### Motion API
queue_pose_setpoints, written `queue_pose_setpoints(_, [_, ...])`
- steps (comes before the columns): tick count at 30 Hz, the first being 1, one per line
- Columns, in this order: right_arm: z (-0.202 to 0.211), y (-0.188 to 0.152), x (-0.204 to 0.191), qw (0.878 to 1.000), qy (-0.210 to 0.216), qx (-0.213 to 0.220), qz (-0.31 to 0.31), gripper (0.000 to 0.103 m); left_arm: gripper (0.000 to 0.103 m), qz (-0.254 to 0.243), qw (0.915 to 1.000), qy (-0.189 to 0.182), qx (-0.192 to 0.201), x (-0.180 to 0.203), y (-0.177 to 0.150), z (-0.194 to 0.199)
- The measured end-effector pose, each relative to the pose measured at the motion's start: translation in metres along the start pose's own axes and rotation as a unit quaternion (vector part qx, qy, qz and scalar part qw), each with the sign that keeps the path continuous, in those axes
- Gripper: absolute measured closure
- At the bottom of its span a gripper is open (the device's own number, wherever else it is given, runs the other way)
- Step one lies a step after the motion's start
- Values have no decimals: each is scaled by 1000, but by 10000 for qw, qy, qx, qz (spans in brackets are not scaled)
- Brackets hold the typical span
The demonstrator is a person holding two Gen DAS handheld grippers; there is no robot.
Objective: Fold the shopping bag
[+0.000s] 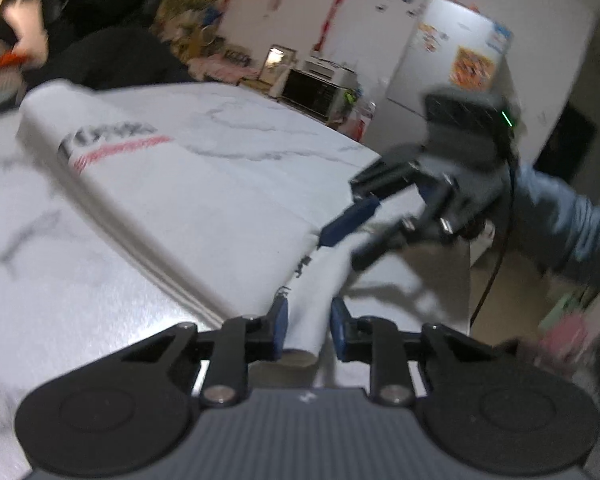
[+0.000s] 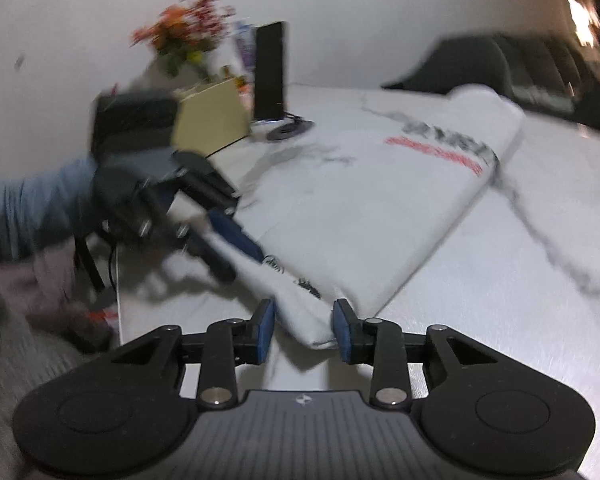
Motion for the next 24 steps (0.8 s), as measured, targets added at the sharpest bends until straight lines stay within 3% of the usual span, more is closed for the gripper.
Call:
queue_pose_setpoints(4, [-8,-2,-17,9956,-300,-256,846,68,83,534,9981,-250,-158,-15,5,-4])
queue_pose_setpoints(8, [-12,-3,-22,9925,-515,-363,1043,71,84,762,9961,-404,-199,-22,5,-7])
queue_pose_setpoints(10, [-10,0,-15,9962,-576,-247,603,79,83,821,9954,-448,-205,-24,5,-9])
queue_pose_setpoints(14, [-2,-2,-2,9987,-404,107,-297,80,81,898,9945,-500,-188,-26,5,-12])
queue_pose_setpoints(16, [0,-2,6,9962,-314,259,-767,81,76,884,9947,-499,-142,-22,4,-11])
queue_pose_setpoints(18, [1,-1,14,9921,-219,362,-1180,82,62,806,9955,-500,-59,-16,4,-11])
queue_pose_setpoints(20, [2,-1,21,9872,-125,441,-1531,83,57,698,9967,-414,-4,-12,5,-10])
queue_pose_setpoints(24, [3,-1,29,9776,13,584,-2022,85,60,623,9978,-230,27,-6,6,-10])
Point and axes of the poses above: each gripper's, at about its wrist camera, not at the fingertips, and z roughly against the way its jaws point, x to its right, y to its top, the point moved 5 cm from there along -z, roughly the way its jaws point, and after that the axes turned 10 degrees about y, right-handed, at the moved point
